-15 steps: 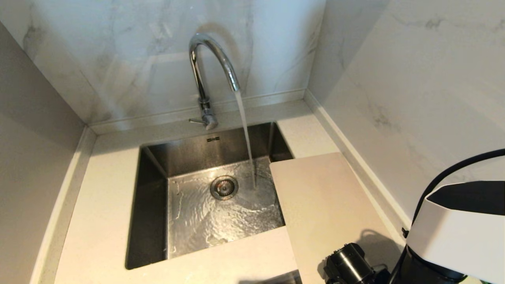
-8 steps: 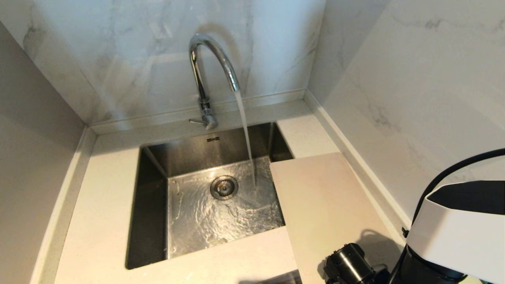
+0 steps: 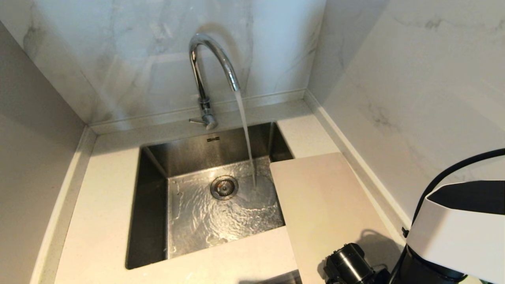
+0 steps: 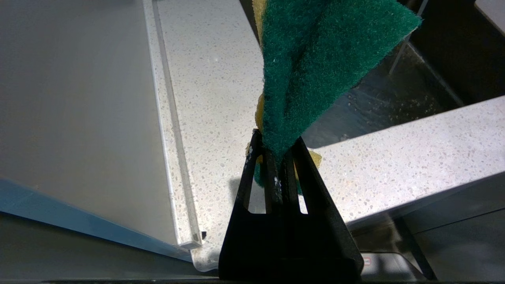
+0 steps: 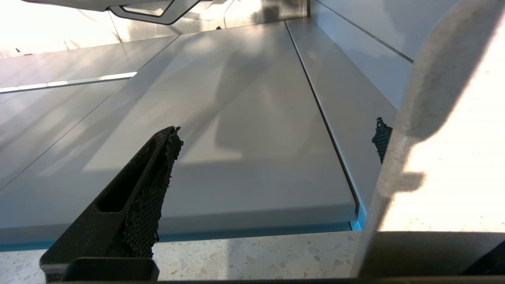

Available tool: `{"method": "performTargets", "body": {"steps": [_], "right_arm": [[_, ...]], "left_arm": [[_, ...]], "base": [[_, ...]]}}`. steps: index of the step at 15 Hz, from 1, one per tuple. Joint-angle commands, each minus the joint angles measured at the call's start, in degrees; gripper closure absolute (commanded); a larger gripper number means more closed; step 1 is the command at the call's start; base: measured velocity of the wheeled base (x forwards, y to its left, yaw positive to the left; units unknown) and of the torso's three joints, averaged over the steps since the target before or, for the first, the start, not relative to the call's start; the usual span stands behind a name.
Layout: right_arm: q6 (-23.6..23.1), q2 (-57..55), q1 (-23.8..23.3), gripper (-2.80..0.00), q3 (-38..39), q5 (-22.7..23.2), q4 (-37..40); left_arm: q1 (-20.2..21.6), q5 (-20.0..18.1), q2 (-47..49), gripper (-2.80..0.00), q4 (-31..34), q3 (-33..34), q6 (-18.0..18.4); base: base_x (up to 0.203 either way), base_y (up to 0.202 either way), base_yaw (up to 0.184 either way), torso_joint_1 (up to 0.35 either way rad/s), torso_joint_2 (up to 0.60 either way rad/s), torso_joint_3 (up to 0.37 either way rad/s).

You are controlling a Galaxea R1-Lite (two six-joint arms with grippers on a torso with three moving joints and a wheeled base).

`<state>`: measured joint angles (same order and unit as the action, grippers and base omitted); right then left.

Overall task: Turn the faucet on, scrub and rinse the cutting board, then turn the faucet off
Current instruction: Pick up the cutting board

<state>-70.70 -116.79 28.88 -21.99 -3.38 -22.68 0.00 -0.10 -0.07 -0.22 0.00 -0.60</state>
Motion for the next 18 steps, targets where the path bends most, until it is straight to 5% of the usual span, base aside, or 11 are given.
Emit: {"method": "performTargets", "body": {"steps": [1, 8, 9, 18], "right_arm": [[-0.3, -0.2, -0.1, -2.80, 0.1, 0.0, -0.2], [-0.3, -0.5, -0.8, -2.80, 0.2, 1.6, -0.3], [-0.4, -0.5, -0.8, 0.00, 0.2, 1.6, -0.3], [-0.5, -0.5, -0.8, 0.00, 0.1, 1.5, -0.3]], "left_arm": [[0.0, 0.0, 0.1, 0.00, 0.0, 0.1, 0.0], [0.0, 0.0, 0.1, 0.00, 0.0, 0.1, 0.0], [0.0, 0.0, 0.1, 0.00, 0.0, 0.1, 0.0], [0.0, 0.0, 0.1, 0.00, 0.0, 0.1, 0.0]], "base": [[0.000, 0.000, 0.000, 0.000, 0.00, 0.000], [0.000, 0.000, 0.000, 0.000, 0.00, 0.000], [0.000, 0.000, 0.000, 0.000, 0.00, 0.000], [0.000, 0.000, 0.000, 0.000, 0.00, 0.000]]}}
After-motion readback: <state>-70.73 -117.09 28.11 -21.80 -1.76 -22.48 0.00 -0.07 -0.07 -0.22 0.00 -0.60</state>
